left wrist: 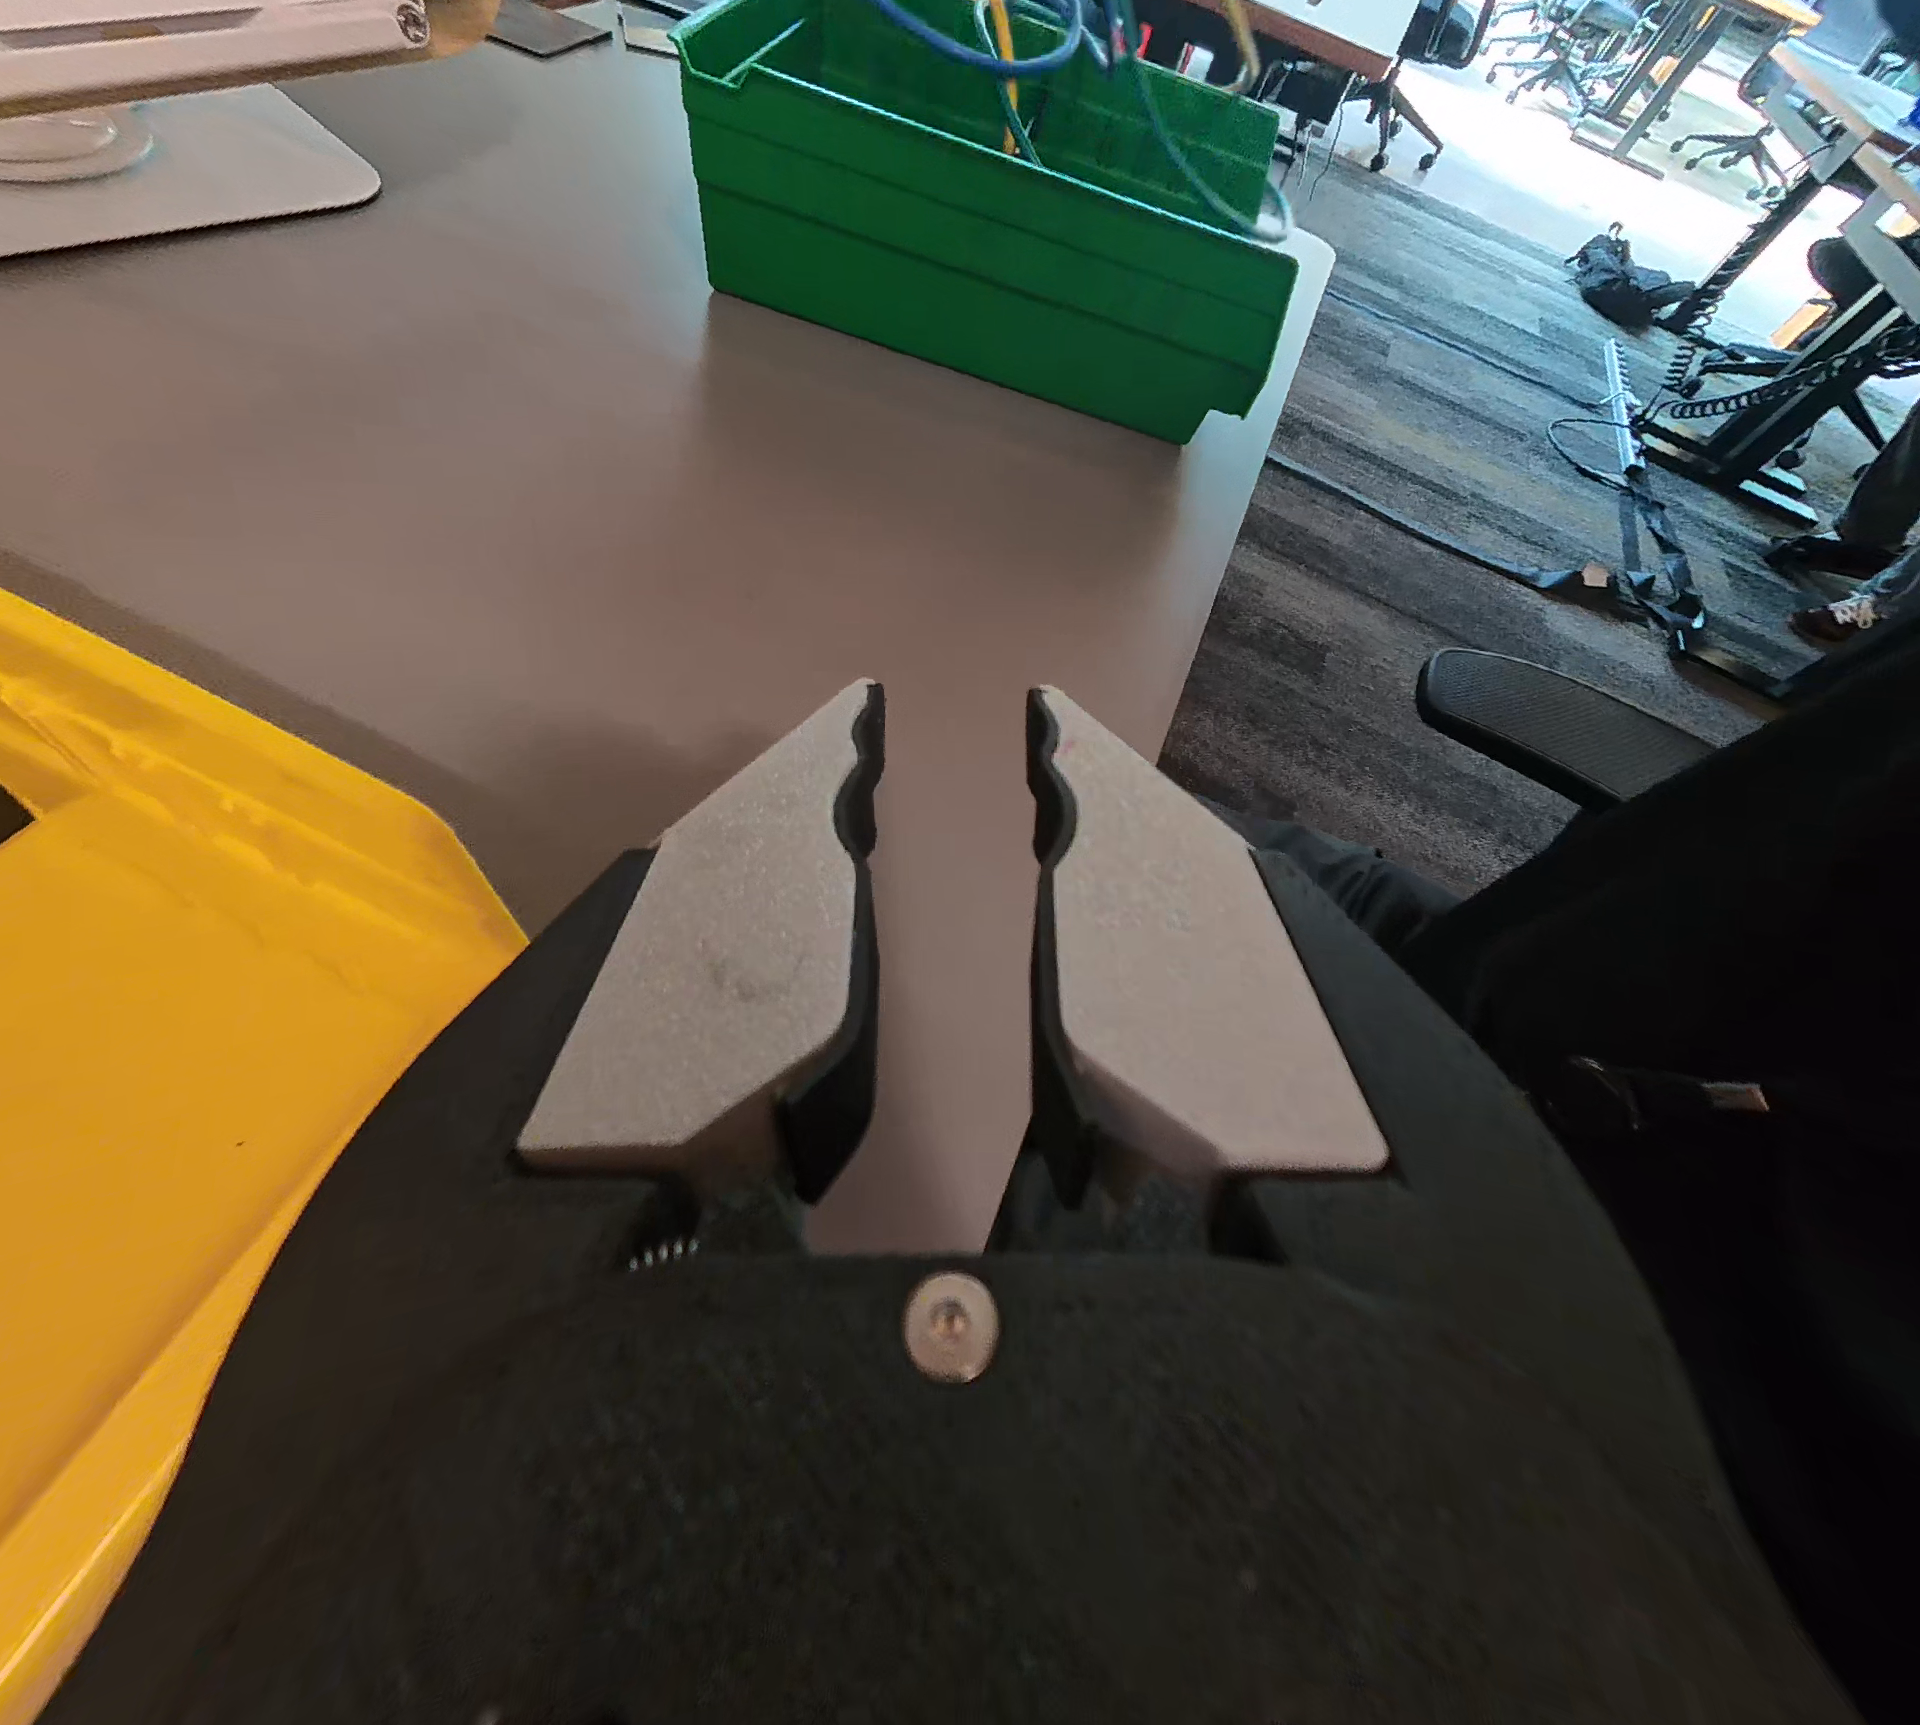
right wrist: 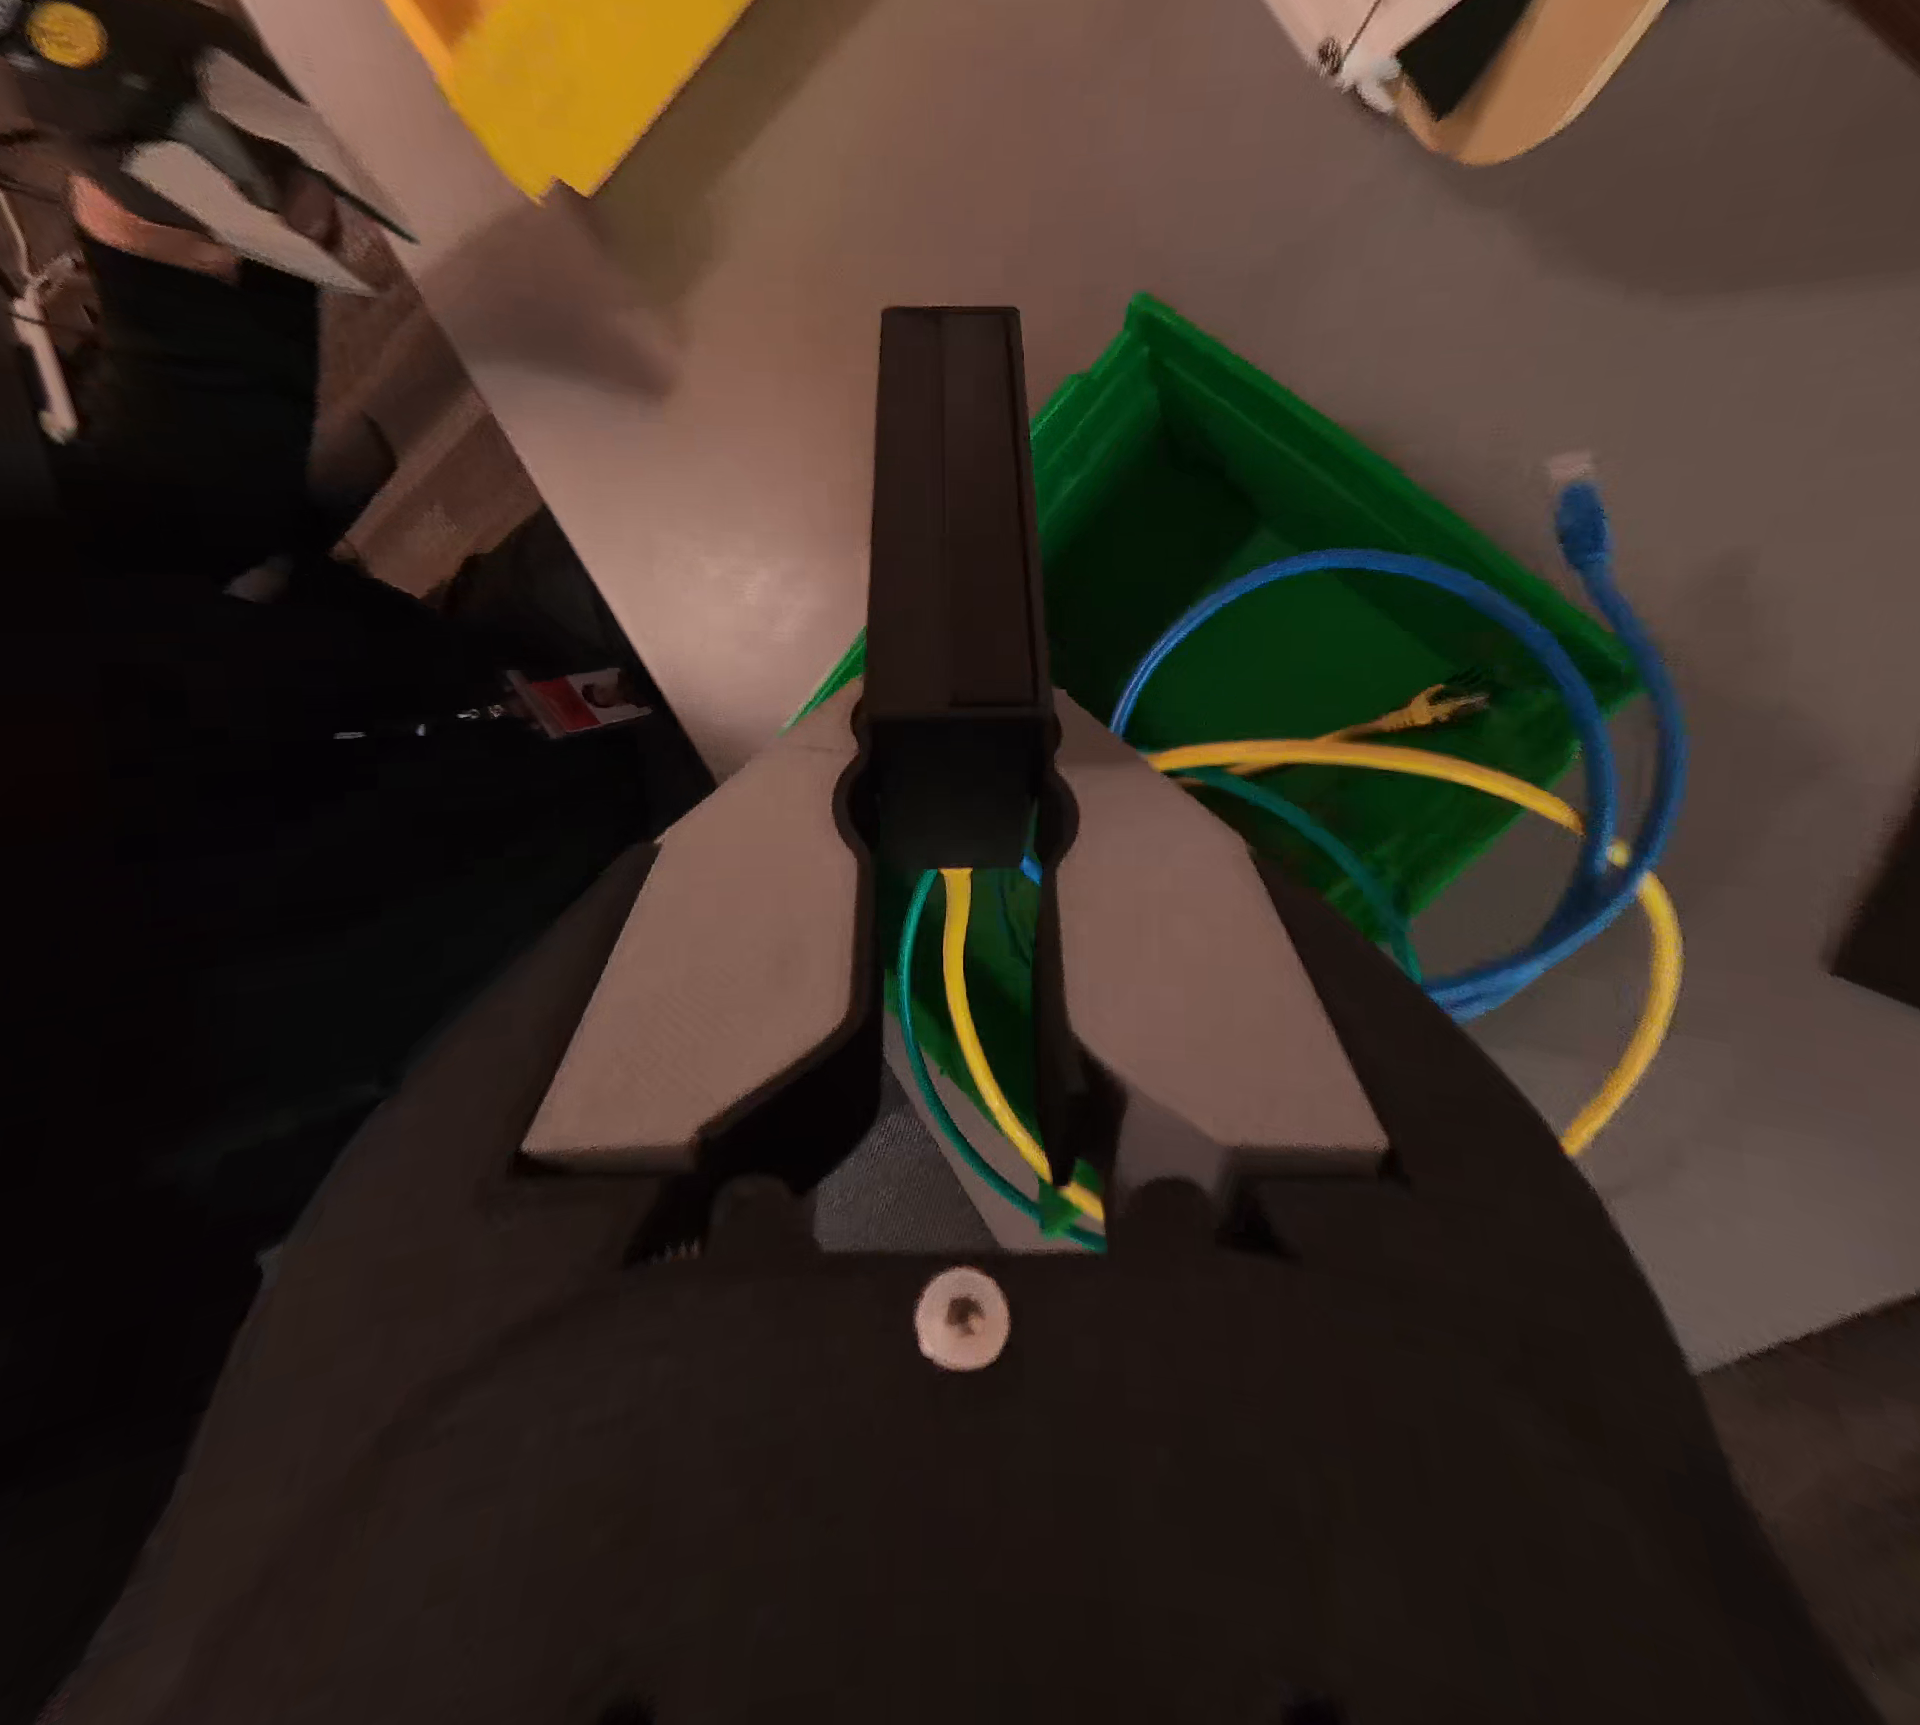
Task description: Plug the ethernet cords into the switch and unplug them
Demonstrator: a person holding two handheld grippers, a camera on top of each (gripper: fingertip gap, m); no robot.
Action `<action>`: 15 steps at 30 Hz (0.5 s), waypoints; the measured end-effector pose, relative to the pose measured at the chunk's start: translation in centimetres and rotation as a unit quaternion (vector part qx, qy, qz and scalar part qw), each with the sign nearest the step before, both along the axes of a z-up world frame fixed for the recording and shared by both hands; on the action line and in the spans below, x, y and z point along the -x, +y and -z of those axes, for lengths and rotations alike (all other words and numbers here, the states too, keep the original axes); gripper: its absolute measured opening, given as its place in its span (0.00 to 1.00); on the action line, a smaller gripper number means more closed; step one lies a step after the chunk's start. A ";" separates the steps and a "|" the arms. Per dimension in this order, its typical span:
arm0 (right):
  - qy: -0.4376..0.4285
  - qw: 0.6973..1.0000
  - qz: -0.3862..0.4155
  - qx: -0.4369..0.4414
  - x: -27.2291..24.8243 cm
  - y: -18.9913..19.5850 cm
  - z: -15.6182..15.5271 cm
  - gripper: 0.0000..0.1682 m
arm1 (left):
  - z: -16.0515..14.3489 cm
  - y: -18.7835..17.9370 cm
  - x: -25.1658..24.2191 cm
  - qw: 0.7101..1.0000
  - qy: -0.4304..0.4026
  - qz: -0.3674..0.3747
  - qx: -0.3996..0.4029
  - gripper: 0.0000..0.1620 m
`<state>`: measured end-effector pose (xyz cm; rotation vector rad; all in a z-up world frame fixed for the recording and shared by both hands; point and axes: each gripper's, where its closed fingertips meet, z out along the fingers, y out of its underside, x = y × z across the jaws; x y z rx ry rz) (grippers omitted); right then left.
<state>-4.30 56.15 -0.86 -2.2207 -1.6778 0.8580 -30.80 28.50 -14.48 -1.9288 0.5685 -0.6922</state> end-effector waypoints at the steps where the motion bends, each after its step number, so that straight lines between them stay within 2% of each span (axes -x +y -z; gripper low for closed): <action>1: -0.022 1.000 0.003 0.012 1.2 0.4 2.0 0.14 | 0.0 0.0 0.0 1.000 0.002 0.000 0.000 0.15; 5: -0.105 0.992 0.037 0.059 4.4 2.2 10.1 0.15 | -0.2 0.0 0.4 1.000 0.000 -0.005 -0.005 0.15; 8: -0.103 0.986 0.092 0.091 6.2 3.9 13.2 0.15 | -0.1 0.1 0.8 1.000 -0.007 -0.008 -0.001 0.15; 11: -0.197 0.970 0.115 0.079 4.5 5.0 16.7 0.16 | 0.2 0.2 0.9 1.000 -0.010 -0.007 0.003 0.15; 15: -0.255 0.964 0.075 0.015 5.0 5.4 20.2 0.18 | 0.5 0.3 0.4 1.000 -0.006 0.000 0.006 0.15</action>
